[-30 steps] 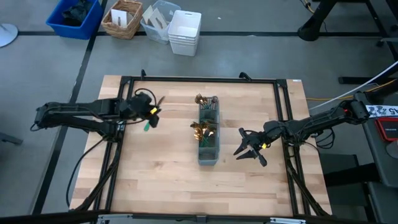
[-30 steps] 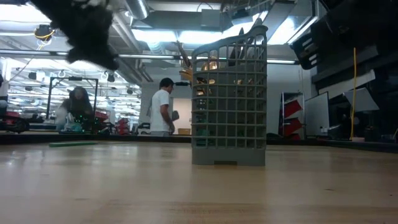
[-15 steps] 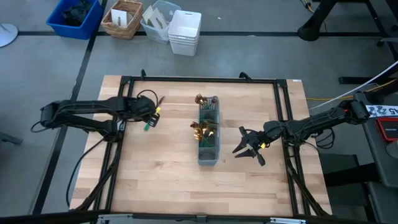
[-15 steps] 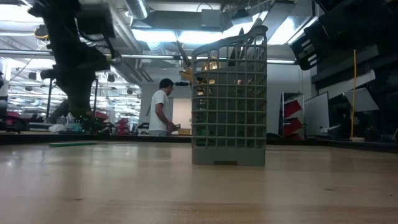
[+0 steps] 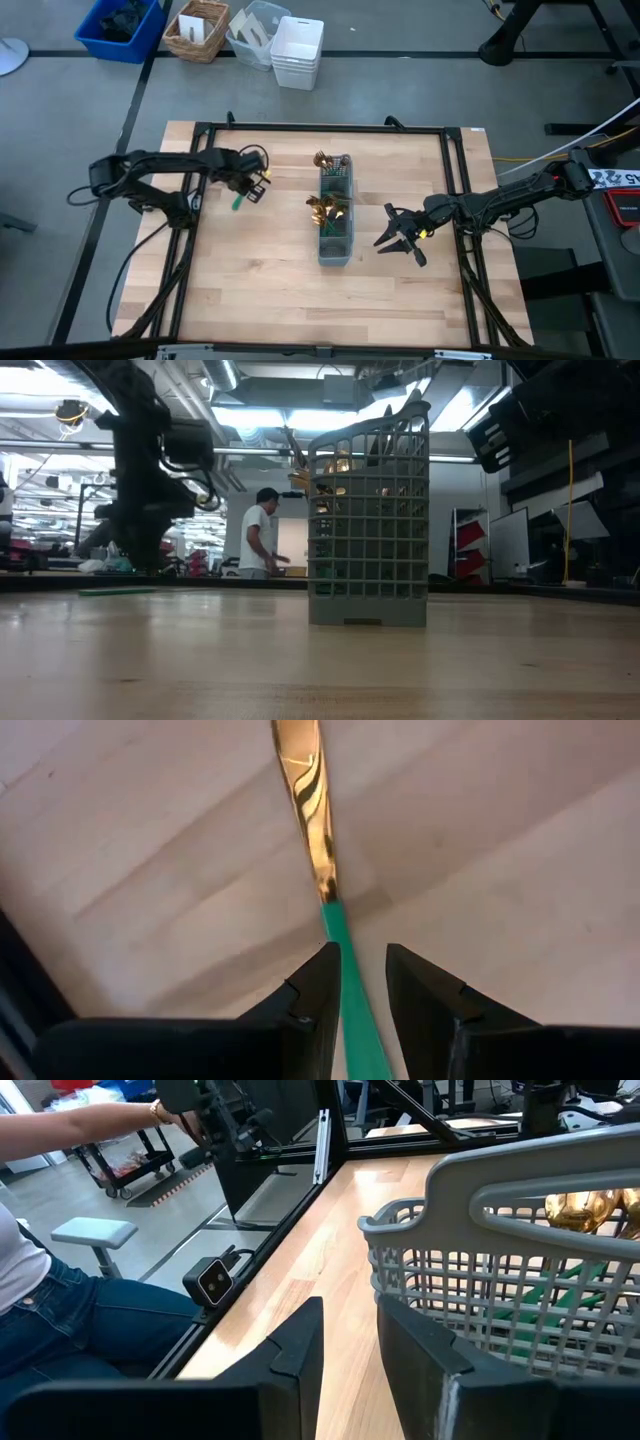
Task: Sort silverware
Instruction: Put the green knife into the utensil rack
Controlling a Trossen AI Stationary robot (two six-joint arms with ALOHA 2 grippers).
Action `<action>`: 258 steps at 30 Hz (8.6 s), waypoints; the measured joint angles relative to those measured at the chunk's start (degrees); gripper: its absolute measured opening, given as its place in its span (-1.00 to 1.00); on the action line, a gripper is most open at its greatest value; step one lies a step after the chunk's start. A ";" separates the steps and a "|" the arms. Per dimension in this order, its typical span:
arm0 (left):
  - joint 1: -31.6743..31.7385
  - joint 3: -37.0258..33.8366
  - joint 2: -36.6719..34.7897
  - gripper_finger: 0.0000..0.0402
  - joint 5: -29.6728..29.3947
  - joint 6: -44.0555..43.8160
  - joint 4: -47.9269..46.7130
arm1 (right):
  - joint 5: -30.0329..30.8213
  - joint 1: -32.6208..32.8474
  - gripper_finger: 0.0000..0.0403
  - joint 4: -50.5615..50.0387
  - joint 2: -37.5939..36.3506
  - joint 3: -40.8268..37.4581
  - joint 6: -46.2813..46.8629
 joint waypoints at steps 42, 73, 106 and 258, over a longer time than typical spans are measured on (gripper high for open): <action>8.56 -4.47 5.86 -0.62 6.05 3.19 8.24 | 0.04 0.00 -0.51 -3.92 0.00 0.00 0.03; 8.54 -5.25 6.01 -0.89 9.48 0.16 8.87 | 0.04 0.00 -0.51 -3.87 0.00 0.00 0.03; 8.31 -5.46 1.11 -0.97 20.35 -1.37 15.01 | 0.02 0.02 -0.51 -4.29 0.00 0.00 0.03; -14.53 0.90 18.46 -0.84 9.37 27.67 104.52 | 0.03 0.00 -0.51 -5.50 0.02 -0.03 -0.90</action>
